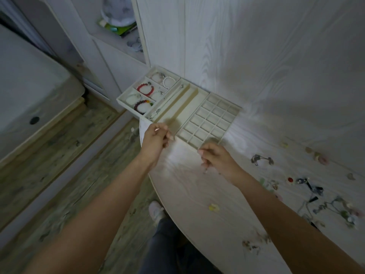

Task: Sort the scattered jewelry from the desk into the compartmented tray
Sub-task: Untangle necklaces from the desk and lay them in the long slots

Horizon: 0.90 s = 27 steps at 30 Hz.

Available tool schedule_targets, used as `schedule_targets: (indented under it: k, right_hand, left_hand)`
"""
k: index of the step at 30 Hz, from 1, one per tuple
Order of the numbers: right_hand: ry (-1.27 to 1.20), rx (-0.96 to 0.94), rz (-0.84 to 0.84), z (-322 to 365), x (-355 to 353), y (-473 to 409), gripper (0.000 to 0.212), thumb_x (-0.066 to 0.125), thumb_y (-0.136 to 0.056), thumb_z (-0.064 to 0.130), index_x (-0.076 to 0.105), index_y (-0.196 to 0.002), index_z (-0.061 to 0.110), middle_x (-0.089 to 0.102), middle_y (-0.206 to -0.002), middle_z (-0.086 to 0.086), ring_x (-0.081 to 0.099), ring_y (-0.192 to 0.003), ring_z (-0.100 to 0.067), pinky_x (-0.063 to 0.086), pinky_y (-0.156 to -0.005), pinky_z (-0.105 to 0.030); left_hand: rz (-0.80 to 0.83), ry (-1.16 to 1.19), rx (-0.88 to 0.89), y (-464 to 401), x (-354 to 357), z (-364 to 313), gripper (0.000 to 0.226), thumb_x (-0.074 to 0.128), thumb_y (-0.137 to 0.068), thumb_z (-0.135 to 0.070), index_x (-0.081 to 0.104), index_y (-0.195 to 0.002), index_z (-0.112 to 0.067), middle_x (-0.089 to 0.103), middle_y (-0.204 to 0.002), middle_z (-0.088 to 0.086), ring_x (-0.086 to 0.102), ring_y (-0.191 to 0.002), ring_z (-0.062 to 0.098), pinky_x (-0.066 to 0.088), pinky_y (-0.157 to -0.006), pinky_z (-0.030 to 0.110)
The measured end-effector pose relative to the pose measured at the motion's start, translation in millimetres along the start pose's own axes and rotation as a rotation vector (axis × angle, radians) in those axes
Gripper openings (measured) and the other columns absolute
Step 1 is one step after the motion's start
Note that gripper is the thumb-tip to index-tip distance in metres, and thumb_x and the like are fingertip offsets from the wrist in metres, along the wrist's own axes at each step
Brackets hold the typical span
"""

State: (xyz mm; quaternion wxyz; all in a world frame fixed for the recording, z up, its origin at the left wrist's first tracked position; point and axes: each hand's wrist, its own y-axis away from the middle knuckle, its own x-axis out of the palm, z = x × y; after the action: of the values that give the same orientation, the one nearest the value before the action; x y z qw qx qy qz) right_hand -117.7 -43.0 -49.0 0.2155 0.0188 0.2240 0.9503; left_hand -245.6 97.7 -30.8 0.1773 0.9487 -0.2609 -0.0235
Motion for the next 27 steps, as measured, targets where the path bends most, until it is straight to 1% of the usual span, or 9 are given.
schedule_targets:
  k: [2, 7, 11, 13, 16, 19, 22, 24, 27]
  right_hand:
    - [0.058, 0.004, -0.001, 9.1, -5.6, -6.0, 0.02, 0.05, -0.096, 0.008, 0.06, -0.079, 0.012, 0.05, -0.063, 0.001, 0.048, -0.058, -0.01, 0.051, -0.075, -0.031]
    - [0.216, 0.016, -0.032, 30.7, -13.4, -23.2, 0.019, 0.051, -0.095, 0.006, 0.063, -0.084, -0.004, 0.051, -0.056, -0.003, 0.046, -0.045, -0.005, 0.038, -0.05, -0.013]
    - [0.124, 0.076, -0.102, 49.0, -13.0, -46.3, 0.024, 0.049, -0.096, 0.007, 0.064, -0.079, -0.001, 0.048, -0.055, 0.0, 0.039, -0.048, -0.01, 0.032, -0.042, -0.013]
    - [0.059, 0.087, -0.128, 61.7, -8.0, -61.8, 0.025, 0.049, -0.097, 0.01, 0.064, -0.077, 0.007, 0.047, -0.06, -0.003, 0.041, -0.05, -0.011, 0.035, -0.046, -0.016]
    - [-0.066, 0.079, -0.064, 83.3, 3.3, -86.3, 0.019, 0.047, -0.094, -0.002, 0.065, -0.096, 0.003, 0.063, -0.081, -0.007, 0.059, -0.071, -0.013, 0.051, -0.068, -0.019]
    - [-0.08, 0.03, 0.041, 102.3, 19.0, -111.9, 0.038, 0.042, -0.087, -0.02, 0.059, -0.114, 0.001, 0.066, -0.102, -0.012, 0.066, -0.092, -0.019, 0.055, -0.079, -0.02]
    - [-0.104, 0.017, 0.021, 112.4, 37.6, -134.3, 0.034, 0.047, -0.085, -0.021, 0.06, -0.108, 0.0, 0.064, -0.1, -0.014, 0.065, -0.088, -0.02, 0.056, -0.074, -0.018]
    - [-0.101, 0.006, -0.011, 113.0, 47.2, -147.7, 0.023, 0.055, -0.083, -0.018, 0.061, -0.094, 0.002, 0.064, -0.093, -0.017, 0.065, -0.08, -0.021, 0.057, -0.073, -0.021]
    - [-0.036, 0.038, -0.016, 112.3, 59.5, -165.2, 0.016, 0.061, -0.083, -0.012, 0.062, -0.079, 0.003, 0.064, -0.079, -0.016, 0.068, -0.065, -0.02, 0.059, -0.066, -0.024]
  left_hand:
    - [-0.034, -0.035, 0.051, -4.6, -4.7, -13.9, 0.016, 0.039, -0.1, -0.01, 0.05, -0.09, -0.017, 0.049, -0.068, -0.002, 0.037, -0.047, 0.001, 0.032, -0.051, 0.017]
    - [-0.098, -0.058, 0.098, -17.6, -14.1, -41.5, 0.018, 0.038, -0.099, -0.008, 0.056, -0.1, -0.011, 0.048, -0.068, -0.002, 0.04, -0.043, -0.003, 0.028, -0.049, 0.016]
    - [-0.104, -0.072, 0.105, -38.1, -25.9, -57.0, 0.015, 0.045, -0.093, -0.003, 0.058, -0.094, -0.011, 0.053, -0.067, 0.001, 0.045, -0.044, -0.003, 0.033, -0.047, 0.014]
    - [-0.092, -0.087, 0.115, -52.5, -31.9, -62.0, 0.015, 0.045, -0.093, 0.0, 0.059, -0.095, -0.007, 0.057, -0.068, 0.005, 0.052, -0.053, 0.002, 0.039, -0.051, 0.012]
    - [-0.077, -0.165, 0.154, -78.2, -41.1, -70.2, 0.018, 0.043, -0.097, -0.002, 0.06, -0.101, 0.001, 0.061, -0.069, 0.006, 0.055, -0.066, 0.012, 0.044, -0.063, 0.014]
    - [-0.037, -0.228, 0.204, -102.1, -48.0, -79.9, 0.023, 0.041, -0.097, -0.001, 0.061, -0.091, -0.008, 0.065, -0.063, -0.004, 0.054, -0.068, 0.017, 0.042, -0.066, 0.023]
    - [0.013, -0.297, 0.233, -117.1, -52.2, -88.2, 0.022, 0.041, -0.097, -0.001, 0.06, -0.092, -0.01, 0.064, -0.07, 0.003, 0.057, -0.065, 0.006, 0.045, -0.07, 0.024]
    - [0.023, -0.296, 0.249, -124.3, -55.0, -93.9, 0.023, 0.041, -0.097, -0.001, 0.061, -0.091, -0.012, 0.063, -0.073, 0.006, 0.059, -0.07, 0.01, 0.046, -0.072, 0.025]
    - [0.025, -0.302, 0.265, -133.2, -60.6, -103.9, 0.021, 0.041, -0.097, 0.001, 0.062, -0.096, -0.003, 0.062, -0.07, 0.001, 0.056, -0.058, -0.006, 0.041, -0.057, 0.009]
